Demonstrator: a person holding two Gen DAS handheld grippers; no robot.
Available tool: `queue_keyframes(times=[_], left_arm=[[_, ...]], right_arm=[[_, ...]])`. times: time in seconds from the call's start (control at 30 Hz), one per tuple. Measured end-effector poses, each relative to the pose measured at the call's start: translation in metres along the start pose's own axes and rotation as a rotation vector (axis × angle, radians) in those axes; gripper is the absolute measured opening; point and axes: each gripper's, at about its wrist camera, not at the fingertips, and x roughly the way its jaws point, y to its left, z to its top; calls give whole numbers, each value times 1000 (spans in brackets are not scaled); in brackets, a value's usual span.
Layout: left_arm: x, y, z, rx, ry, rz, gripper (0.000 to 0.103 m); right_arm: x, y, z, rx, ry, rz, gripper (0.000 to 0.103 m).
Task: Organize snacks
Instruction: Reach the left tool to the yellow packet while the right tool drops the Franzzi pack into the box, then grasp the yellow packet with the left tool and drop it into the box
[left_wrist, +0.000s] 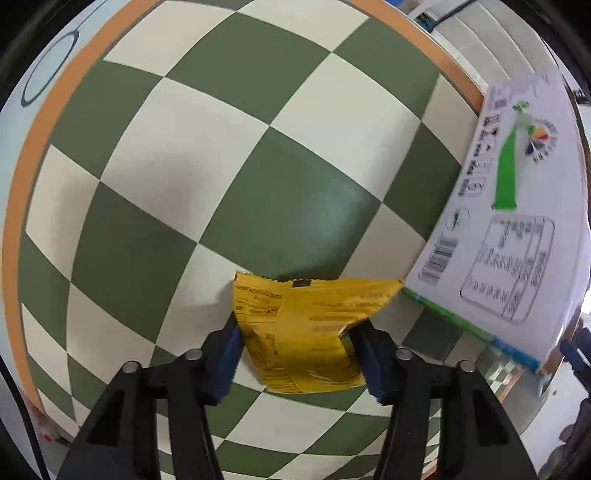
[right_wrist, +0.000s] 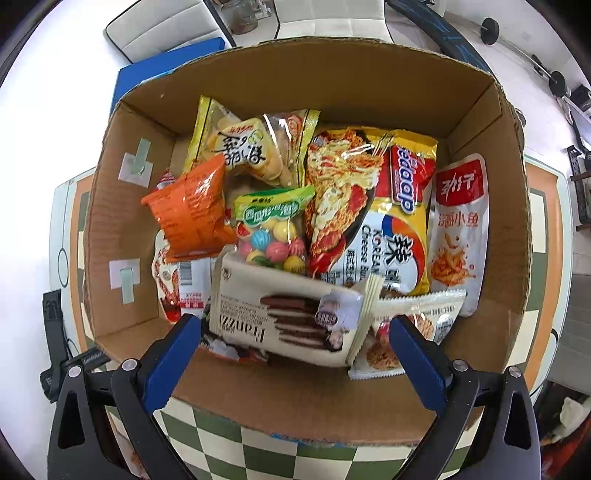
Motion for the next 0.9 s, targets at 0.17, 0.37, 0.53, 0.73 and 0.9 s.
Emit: queue_keyframes(times=[0.17,0.37,0.53,0.73,0.9], left_arm=[[-35,-5,-33,22,-93,22,48],[-130,-64,-73,189,-267,3,48],[-167,-134,-36,344,-312,8,49],[-127,-182,0,445,-224,93,50],[-107,-198,1,456,-192,121,56]], right_arm=[[-4,4,-10,2,-11,13,103],[-25,-5,-22,20,-44,67,103],[-52,-17,-33,29,-93,99,103],[-69,-34,-36,65,-129,97,103],[-72,-43,-35,85,-149,60,103]])
